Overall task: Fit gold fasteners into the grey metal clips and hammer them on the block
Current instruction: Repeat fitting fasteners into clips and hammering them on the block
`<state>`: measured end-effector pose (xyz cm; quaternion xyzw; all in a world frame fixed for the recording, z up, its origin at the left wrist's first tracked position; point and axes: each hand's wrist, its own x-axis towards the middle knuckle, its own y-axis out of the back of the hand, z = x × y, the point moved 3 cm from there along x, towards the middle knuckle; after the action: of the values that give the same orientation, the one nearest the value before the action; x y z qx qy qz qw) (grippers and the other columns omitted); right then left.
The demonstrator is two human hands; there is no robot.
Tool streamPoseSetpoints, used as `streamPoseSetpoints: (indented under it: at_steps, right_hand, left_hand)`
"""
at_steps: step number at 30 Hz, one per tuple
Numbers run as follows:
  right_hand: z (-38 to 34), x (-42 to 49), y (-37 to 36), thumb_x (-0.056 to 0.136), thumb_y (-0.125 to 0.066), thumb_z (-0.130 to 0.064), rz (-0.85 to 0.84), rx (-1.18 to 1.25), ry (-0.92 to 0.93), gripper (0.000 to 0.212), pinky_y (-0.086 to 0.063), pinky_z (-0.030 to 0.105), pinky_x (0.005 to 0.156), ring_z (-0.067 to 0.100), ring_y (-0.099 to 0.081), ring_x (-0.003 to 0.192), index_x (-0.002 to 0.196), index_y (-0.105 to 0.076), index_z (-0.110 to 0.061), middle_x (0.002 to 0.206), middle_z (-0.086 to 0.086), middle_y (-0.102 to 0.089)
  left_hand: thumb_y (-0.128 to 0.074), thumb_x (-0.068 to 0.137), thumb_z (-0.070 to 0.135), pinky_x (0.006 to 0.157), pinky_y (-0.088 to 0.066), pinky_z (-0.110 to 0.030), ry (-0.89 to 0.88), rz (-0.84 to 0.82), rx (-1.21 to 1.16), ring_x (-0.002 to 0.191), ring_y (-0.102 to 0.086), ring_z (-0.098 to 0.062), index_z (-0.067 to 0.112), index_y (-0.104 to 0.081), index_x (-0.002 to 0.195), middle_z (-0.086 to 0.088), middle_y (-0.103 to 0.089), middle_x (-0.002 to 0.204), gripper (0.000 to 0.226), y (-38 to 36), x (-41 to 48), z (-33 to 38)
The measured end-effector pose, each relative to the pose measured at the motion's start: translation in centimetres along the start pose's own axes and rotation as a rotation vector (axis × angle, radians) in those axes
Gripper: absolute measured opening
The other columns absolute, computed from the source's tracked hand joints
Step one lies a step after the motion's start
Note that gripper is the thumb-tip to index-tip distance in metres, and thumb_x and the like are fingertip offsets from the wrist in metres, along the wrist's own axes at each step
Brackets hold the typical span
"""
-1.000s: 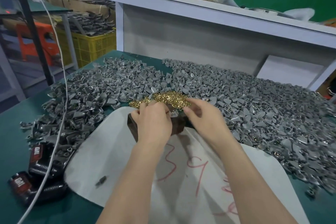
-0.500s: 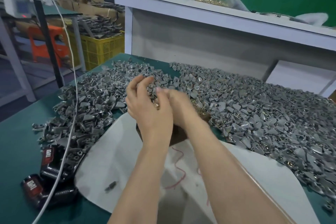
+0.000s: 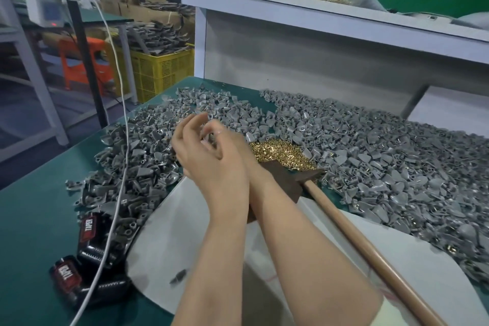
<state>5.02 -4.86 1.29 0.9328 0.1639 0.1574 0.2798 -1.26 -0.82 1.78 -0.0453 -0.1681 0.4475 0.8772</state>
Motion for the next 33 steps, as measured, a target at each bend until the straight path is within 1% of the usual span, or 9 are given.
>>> streamPoseSetpoints:
  at_steps: [4,6,8,13,18,21,27,30,33]
  right_hand:
    - [1.0,0.6,3.5,0.094,-0.055,-0.024,0.138,0.041,-0.080,0.013,-0.043,0.023,0.064,0.011,-0.058,0.083,0.103,-0.050,-0.018,0.096,-0.003,-0.061]
    - [2.0,-0.7,6.0,0.091,-0.059,-0.028,0.196,0.143,-0.076,0.015,-0.044,0.022,0.064,0.004,-0.063,0.071,0.101,-0.051,-0.020,0.084,-0.007,-0.069]
    - [2.9,-2.3,7.7,0.089,-0.062,-0.026,0.218,0.234,-0.089,0.014,-0.047,0.024,0.066,0.001,-0.066,0.065,0.098,-0.054,-0.019,0.071,-0.008,-0.071]
    - [4.8,-5.7,9.4,0.092,-0.059,-0.010,0.239,0.312,-0.102,0.014,-0.052,0.039,0.089,0.011,-0.068,0.095,0.105,-0.057,-0.015,0.095,-0.001,-0.073]
    - [4.1,-6.4,8.9,0.095,-0.049,-0.002,0.257,0.416,0.011,0.017,-0.052,0.020,0.083,0.006,-0.066,0.095,0.107,-0.057,-0.010,0.101,-0.001,-0.071]
    - [3.6,-6.3,8.0,0.095,-0.048,0.001,0.178,0.451,0.055,0.019,-0.052,0.022,0.083,0.005,-0.064,0.095,0.098,-0.058,-0.015,0.102,-0.003,-0.068]
    - [5.6,-5.3,8.6,0.094,-0.054,-0.011,0.340,0.274,-0.045,0.030,-0.048,0.029,0.082,0.007,-0.060,0.094,0.095,-0.062,-0.039,0.101,-0.012,-0.066]
    - [7.6,-3.8,9.9,0.093,-0.055,-0.013,0.482,0.074,-0.189,0.025,-0.049,0.037,0.093,0.010,-0.061,0.096,0.100,-0.063,-0.035,0.104,-0.006,-0.066]
    - [9.3,-2.1,10.0,0.090,-0.060,-0.014,0.327,-0.261,-0.317,0.018,-0.050,0.037,0.093,0.012,-0.061,0.093,0.097,-0.070,-0.026,0.108,-0.004,-0.069]
  left_hand:
    - [-0.053,0.094,0.014,0.092,-0.043,-0.018,0.043,-0.194,0.006,0.108,-0.051,-0.009,0.028,-0.049,0.109,0.004,-0.042,0.122,0.021,-1.2,-0.3,-0.9]
    - [-0.051,0.094,0.013,0.079,-0.039,-0.004,0.028,-0.288,0.029,0.097,-0.054,0.000,0.025,-0.052,0.113,0.004,-0.048,0.121,0.021,-1.8,-0.6,-1.2]
    - [-0.050,0.095,0.014,0.082,-0.042,-0.011,0.008,-0.384,0.070,0.094,-0.056,0.000,0.021,-0.057,0.114,0.005,-0.059,0.111,0.021,-2.4,-0.9,-1.4]
    - [-0.049,0.096,0.020,0.075,-0.048,-0.019,-0.031,-0.519,0.140,0.080,-0.064,-0.008,0.019,-0.065,0.089,0.007,-0.068,0.081,0.017,-3.2,-1.9,-1.8]
    - [-0.045,0.099,0.026,0.074,-0.056,-0.032,0.086,-0.635,0.102,0.063,-0.069,-0.007,0.022,-0.066,0.083,0.002,-0.071,0.070,0.027,-3.6,-2.5,-2.3]
    - [-0.046,0.100,0.026,0.063,-0.056,-0.024,0.194,-0.630,-0.019,0.066,-0.069,-0.007,0.024,-0.065,0.080,0.001,-0.071,0.072,0.027,-3.7,-2.5,-2.4]
    - [-0.057,0.093,0.009,0.067,-0.052,-0.014,0.239,-0.529,-0.097,0.067,-0.067,0.001,0.019,-0.060,0.087,-0.002,-0.069,0.084,0.012,-3.4,-1.8,-2.9]
    - [-0.062,0.090,0.011,0.089,-0.053,-0.035,0.235,-0.464,-0.043,0.090,-0.069,-0.017,0.020,-0.059,0.087,-0.009,-0.069,0.098,0.010,-3.0,-1.5,-3.2]
    - [-0.064,0.089,0.014,0.094,-0.049,-0.040,0.245,-0.419,-0.011,0.096,-0.066,-0.024,0.025,-0.057,0.081,-0.003,-0.067,0.095,0.015,-2.5,-1.2,-3.3]
